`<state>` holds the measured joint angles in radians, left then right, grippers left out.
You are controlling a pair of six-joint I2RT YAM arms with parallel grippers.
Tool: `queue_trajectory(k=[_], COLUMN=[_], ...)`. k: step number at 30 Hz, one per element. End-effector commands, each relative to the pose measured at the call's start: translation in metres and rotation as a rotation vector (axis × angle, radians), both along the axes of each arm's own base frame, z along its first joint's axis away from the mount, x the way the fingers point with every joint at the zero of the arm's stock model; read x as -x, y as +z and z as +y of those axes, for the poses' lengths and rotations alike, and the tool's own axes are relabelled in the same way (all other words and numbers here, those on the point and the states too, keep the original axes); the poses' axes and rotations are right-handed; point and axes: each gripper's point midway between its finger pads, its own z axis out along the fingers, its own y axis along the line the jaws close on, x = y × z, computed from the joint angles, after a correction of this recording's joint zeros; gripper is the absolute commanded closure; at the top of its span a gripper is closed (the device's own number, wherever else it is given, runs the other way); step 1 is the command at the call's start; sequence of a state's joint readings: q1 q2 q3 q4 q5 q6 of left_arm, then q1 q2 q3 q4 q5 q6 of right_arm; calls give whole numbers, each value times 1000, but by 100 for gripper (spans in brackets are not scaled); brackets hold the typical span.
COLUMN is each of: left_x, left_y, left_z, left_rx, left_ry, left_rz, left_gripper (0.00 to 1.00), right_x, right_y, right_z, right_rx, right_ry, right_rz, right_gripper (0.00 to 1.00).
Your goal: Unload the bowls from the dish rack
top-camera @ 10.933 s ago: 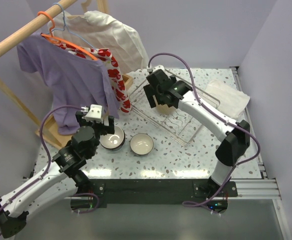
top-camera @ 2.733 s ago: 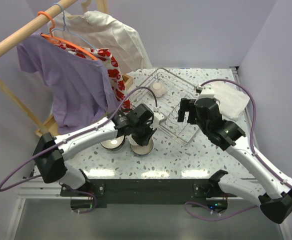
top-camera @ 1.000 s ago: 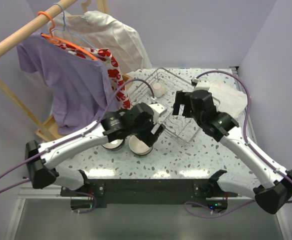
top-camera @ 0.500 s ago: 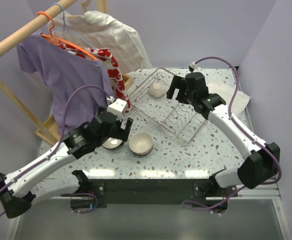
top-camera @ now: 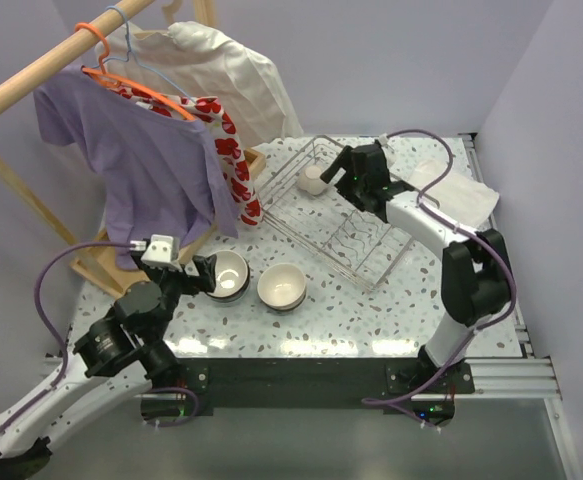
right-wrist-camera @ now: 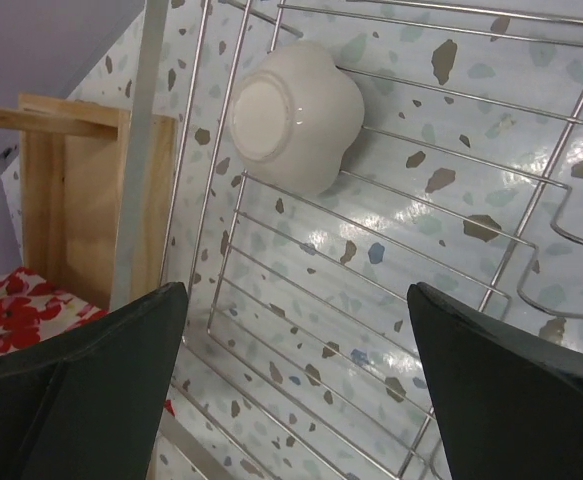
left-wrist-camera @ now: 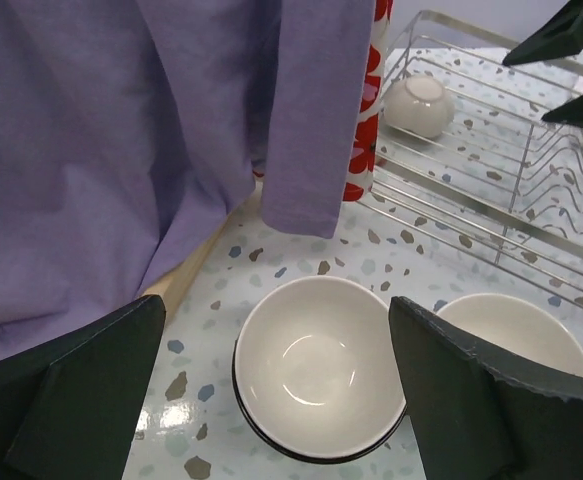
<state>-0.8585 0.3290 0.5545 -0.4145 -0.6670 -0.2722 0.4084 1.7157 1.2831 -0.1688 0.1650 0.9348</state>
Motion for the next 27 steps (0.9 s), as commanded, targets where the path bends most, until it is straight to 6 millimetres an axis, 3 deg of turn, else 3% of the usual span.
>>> queue_trajectory(k=[1,4,8,16,27], left_x=[-5,-4,-9,-14,-17], left_y=[30,31,25,18,22], left_z=[7,6,1,-12,-9], left_rx=[98,91,46,5,35], left_ry=[49,36,28,-21,-26], left_rz=[-123,-130,-109,-67,-88], left_gripper=[0,0,1,2,2], right_x=[-38,-50,-64,-86,-106], right_y=[25,21,-11,-31,-56], right_z=[10,10,13,15,29], right_rx=[-142,-154,-173,-229,-276], right_ry=[-115,-158,-211,-291,-282], right_rz=[-96,-97,-50,-71,-74], right_gripper=[5,5,6,10,13])
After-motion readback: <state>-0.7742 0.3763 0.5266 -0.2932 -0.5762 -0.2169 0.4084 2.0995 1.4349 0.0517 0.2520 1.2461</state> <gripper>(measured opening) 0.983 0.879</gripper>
